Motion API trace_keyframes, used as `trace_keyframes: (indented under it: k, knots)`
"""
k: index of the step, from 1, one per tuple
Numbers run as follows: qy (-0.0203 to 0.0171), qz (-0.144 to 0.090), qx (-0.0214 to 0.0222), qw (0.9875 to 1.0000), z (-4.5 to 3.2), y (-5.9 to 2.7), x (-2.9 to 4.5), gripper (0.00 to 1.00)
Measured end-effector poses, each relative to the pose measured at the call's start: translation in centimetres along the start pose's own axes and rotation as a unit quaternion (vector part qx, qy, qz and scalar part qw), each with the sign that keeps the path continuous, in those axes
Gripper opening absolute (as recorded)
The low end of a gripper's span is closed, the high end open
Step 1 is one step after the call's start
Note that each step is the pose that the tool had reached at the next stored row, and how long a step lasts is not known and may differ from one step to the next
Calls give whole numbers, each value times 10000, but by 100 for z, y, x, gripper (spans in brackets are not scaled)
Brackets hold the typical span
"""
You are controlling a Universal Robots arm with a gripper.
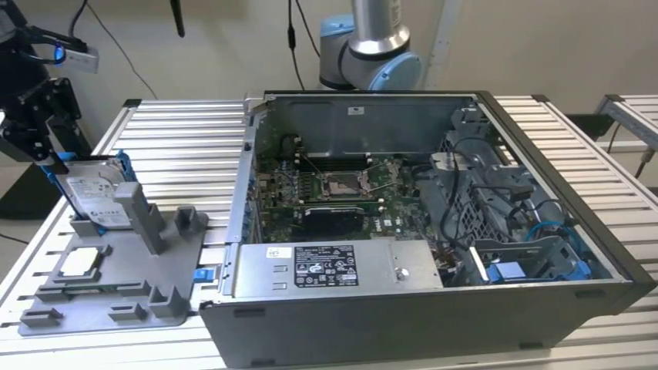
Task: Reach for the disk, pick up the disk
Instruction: 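Pick up the disk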
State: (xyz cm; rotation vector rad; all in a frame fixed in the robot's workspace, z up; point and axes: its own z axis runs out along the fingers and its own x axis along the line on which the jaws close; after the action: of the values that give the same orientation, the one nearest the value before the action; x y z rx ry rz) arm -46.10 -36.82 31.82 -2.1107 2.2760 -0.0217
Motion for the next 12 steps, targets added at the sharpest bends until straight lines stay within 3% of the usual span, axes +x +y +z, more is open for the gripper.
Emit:
trace_keyframes:
  k: [8, 12]
  knots:
    - [-88, -26, -46, 9999, 50, -5, 0, 100]
    - [-94, -99, -49, 9999, 111, -5, 1, 100]
